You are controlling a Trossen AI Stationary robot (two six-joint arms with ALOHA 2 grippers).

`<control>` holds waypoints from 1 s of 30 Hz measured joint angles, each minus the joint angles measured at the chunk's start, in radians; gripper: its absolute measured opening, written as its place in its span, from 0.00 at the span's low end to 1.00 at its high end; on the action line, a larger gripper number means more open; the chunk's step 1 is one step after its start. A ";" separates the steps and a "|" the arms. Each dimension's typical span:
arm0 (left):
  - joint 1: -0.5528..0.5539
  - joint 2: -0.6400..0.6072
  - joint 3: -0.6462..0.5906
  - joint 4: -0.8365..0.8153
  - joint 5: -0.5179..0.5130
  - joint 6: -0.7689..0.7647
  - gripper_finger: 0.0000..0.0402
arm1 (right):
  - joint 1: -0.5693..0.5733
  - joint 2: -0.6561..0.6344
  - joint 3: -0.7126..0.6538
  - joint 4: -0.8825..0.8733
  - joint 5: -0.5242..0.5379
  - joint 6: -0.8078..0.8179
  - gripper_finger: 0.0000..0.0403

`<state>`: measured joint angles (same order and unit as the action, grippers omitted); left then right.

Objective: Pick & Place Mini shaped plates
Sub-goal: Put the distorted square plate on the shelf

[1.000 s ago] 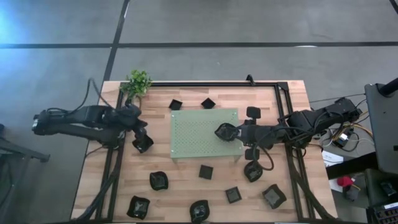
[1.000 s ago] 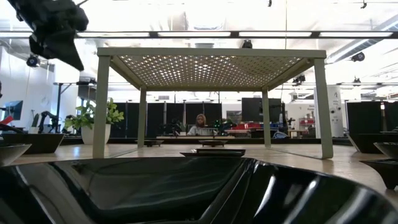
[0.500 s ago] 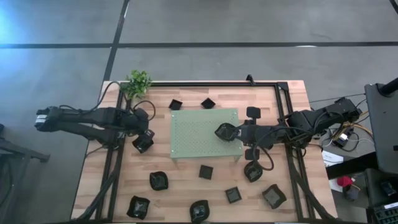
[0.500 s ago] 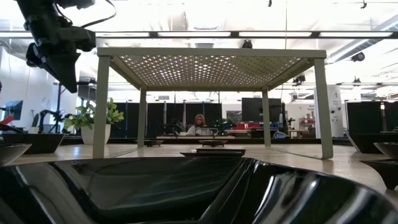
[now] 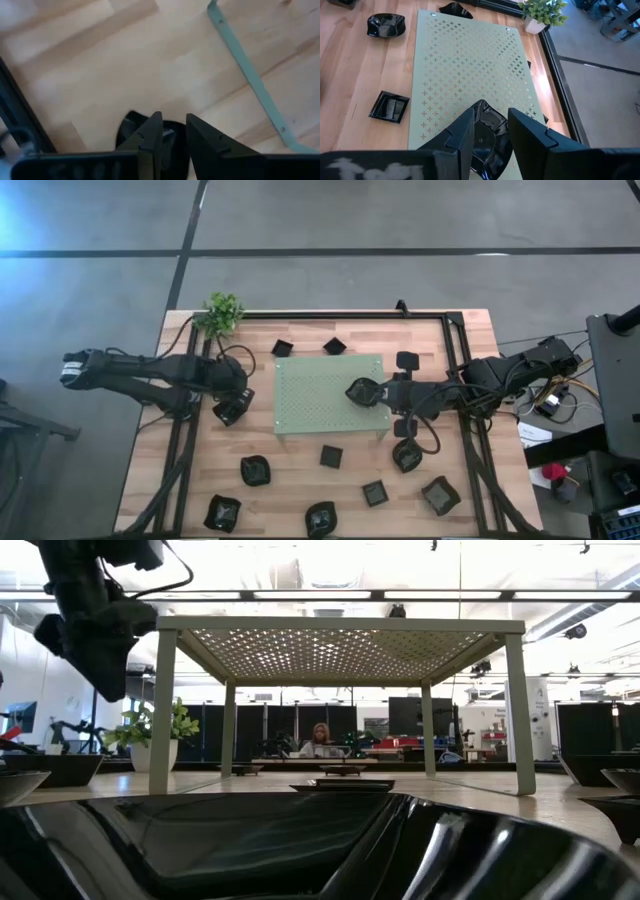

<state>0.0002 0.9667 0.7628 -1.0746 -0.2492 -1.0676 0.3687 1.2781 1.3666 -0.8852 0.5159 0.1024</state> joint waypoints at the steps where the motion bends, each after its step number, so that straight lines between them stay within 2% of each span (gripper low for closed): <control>1: 0.000 0.011 0.000 0.000 0.010 -0.017 0.20 | 0.000 0.000 0.000 0.000 0.000 0.000 0.29; 10: 0.000 0.119 -0.035 0.043 0.025 -0.212 0.21 | 0.000 0.000 0.000 0.000 0.000 -0.001 0.27; 18: 0.000 0.196 -0.049 0.051 0.037 -0.324 0.21 | 0.000 0.000 0.000 -0.001 0.000 -0.010 0.27; 30: 0.000 0.232 -0.049 0.090 0.042 -0.589 0.21 | 0.000 0.000 0.000 -0.001 0.000 -0.033 0.26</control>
<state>-0.0002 1.1990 0.7136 -0.9844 -0.2067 -1.6564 0.3687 1.2781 1.3666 -0.8860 0.5159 0.0699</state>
